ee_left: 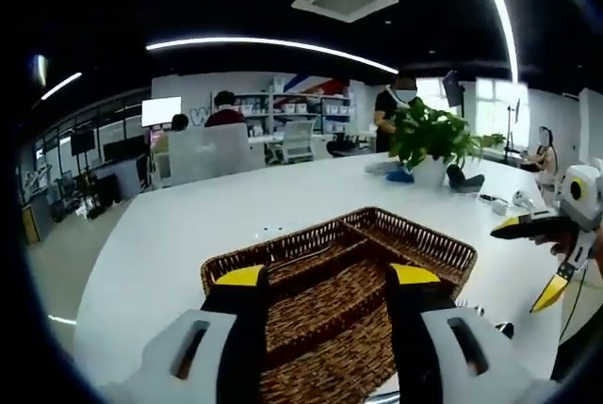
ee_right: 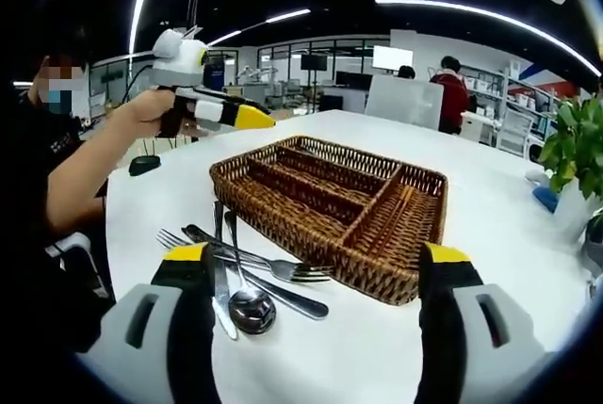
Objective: Arrange the knives, forks, and spoons in their matching storage slots by inserting each utensil handle-first until every utensil is classified and aligned in the correct compartment
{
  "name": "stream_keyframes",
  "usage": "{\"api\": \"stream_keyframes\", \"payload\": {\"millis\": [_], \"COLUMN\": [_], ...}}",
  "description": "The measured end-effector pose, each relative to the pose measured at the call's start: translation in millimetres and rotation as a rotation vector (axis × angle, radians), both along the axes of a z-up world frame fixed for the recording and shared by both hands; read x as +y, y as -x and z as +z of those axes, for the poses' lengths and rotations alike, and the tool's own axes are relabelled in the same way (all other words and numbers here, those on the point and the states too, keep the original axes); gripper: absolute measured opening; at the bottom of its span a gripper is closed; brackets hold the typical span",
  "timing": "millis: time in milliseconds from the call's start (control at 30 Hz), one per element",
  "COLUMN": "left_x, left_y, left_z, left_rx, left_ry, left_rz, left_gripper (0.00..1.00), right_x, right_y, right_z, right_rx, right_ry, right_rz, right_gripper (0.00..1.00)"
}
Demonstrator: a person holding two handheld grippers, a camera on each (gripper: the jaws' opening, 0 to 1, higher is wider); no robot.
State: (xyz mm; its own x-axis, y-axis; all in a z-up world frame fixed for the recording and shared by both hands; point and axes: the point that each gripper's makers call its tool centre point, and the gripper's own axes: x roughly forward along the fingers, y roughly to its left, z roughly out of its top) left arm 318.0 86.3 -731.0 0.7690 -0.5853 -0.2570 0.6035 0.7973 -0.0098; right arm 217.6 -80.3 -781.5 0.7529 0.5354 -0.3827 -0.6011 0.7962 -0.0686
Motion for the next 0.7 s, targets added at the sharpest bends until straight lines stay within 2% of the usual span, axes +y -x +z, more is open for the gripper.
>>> {"api": "stream_keyframes", "payload": {"millis": [133,333,467,700], "left_x": [-3,5,10,20], "left_y": [25.0,50.5,63.1,83.7], "left_z": [6.9,15.7,11.0,2.8], "left_rx": [-0.010,-0.036,-0.036,-0.033], "left_ry": [0.025,0.072,0.043,0.012], "left_rz": [-0.055,-0.042,-0.026,-0.005], "left_gripper": [0.54,0.60,0.70,0.75], "right_x": [-2,-1,-1,1], "right_y": [-3,-2,-2,-2], "right_z": [5.4,10.0,9.7,15.3], "right_rx": [-0.005,-0.002,0.001,-0.008], "right_ry": [-0.015,-0.035,-0.021,-0.022], "right_rz": [-0.011,-0.006,0.001,0.008], "right_gripper": [0.92,0.94,0.95,0.96]}}
